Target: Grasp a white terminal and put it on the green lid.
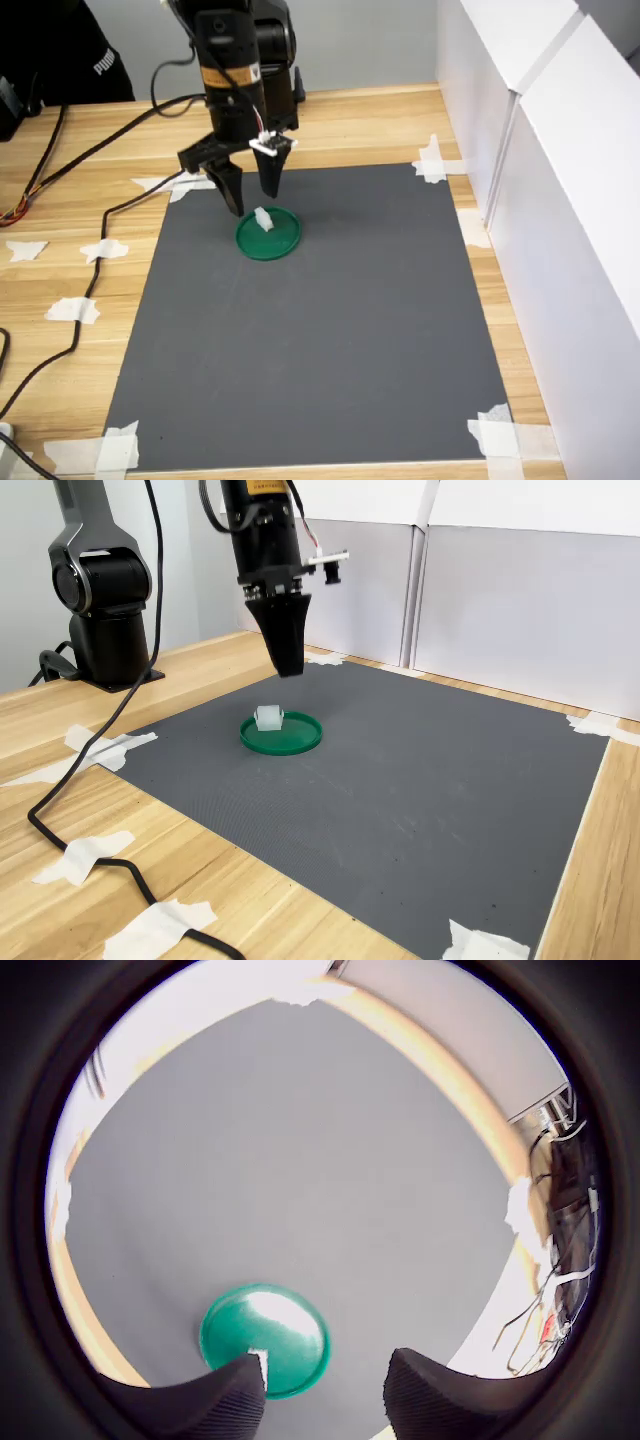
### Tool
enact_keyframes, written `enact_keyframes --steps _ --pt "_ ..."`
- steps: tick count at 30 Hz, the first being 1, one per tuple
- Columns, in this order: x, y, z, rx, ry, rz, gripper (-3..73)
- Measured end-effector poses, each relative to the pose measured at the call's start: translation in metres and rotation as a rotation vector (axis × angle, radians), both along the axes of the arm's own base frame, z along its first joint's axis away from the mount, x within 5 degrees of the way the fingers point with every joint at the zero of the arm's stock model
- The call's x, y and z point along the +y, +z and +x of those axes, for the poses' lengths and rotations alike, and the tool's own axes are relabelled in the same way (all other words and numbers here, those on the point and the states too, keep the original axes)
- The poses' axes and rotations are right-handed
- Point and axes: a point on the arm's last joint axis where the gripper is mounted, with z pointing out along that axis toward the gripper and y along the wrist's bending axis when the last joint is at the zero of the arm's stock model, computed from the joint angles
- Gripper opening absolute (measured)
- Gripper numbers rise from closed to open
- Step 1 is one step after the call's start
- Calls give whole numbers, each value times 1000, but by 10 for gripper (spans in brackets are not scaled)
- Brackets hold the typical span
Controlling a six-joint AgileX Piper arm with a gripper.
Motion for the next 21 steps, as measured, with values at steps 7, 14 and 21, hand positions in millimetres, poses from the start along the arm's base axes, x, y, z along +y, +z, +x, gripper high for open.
enact_keyframes --steps 7,14,21 --pt "3 60 -31 -275 -114 193 262" --pt "2 96 -72 -472 -200 378 3" --pt "-2 83 -110 -582 -375 626 -14"
